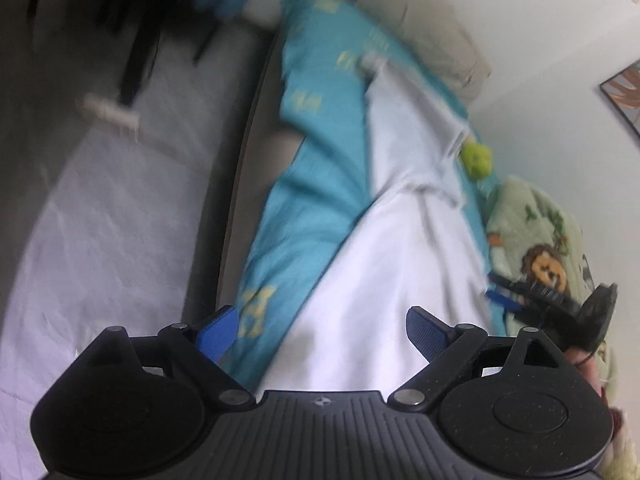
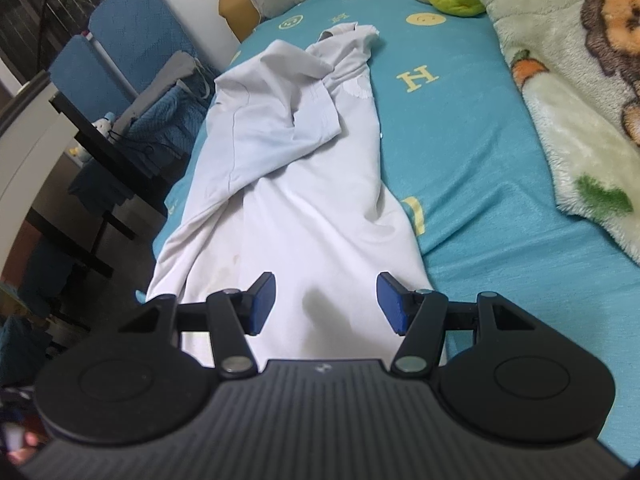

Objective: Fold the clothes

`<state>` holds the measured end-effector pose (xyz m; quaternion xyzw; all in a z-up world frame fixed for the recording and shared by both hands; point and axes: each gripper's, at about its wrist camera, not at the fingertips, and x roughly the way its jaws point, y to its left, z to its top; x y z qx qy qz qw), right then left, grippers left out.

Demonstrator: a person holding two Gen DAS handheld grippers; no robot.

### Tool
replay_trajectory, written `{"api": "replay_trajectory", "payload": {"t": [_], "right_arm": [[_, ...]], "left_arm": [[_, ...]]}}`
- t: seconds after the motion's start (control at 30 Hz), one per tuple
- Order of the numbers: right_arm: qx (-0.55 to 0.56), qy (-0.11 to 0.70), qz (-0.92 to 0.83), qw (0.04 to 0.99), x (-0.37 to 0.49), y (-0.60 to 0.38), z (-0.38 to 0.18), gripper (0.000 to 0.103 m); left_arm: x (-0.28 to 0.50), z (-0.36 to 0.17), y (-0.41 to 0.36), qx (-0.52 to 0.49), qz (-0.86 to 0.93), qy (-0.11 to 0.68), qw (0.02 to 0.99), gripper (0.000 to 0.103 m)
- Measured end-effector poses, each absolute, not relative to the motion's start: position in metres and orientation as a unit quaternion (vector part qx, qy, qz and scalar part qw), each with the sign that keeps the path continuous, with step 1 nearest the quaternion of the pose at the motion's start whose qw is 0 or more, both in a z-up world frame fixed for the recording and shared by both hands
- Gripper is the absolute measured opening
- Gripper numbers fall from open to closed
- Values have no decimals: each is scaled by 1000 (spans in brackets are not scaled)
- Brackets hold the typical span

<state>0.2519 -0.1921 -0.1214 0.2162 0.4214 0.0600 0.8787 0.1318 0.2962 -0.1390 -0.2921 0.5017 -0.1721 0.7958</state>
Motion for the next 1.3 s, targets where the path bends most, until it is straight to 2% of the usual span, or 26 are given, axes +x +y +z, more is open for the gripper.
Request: {"api": "replay_trajectory", "payload": {"t": [0.17,0.2,0.23,0.37,0.43,0.47,0.53,0.77,0.93,1.03,1.17,1.23,1.3], "right_arm": [[216,431,59,874,256,-188,-126,60],[217,431,59,874,256,-188,-126,60],[218,432,58,873,256,-187,-126,60],[221,434,57,871,258,-186,-126,60],[223,436,56,870,258,-186,-126,60],[226,435,57,870,257,-186,-125,60],[235,431,56,869,252,-189,-120,60],[280,393,58,874,218,-209,-85,60],[293,371,55,879,180,-234,-68,60],[284,370,55,883,160,-246,-67,60],[283,381,58,878,143,-257,-74,60],[287,390,61,873,140,-259,-80,60],[290,400,63,867,141,-258,-86,60]], "left_arm": [[121,-213,322,-346,-204,537,742,77],[116,-224,327,-363,-209,541,729,71],[110,-230,332,-376,-215,543,719,65],[95,-236,332,-385,-239,550,701,58],[94,-231,320,-357,-247,571,696,36],[93,-225,316,-341,-250,569,706,32],[92,-212,307,-305,-254,563,725,5],[85,-107,257,-87,-265,519,808,4],[66,-15,189,55,-264,449,852,4],[37,25,141,107,-277,396,869,3],[-6,48,65,172,-324,346,864,3],[-19,38,27,201,-345,342,851,3],[-18,11,0,209,-353,372,833,3]]}}
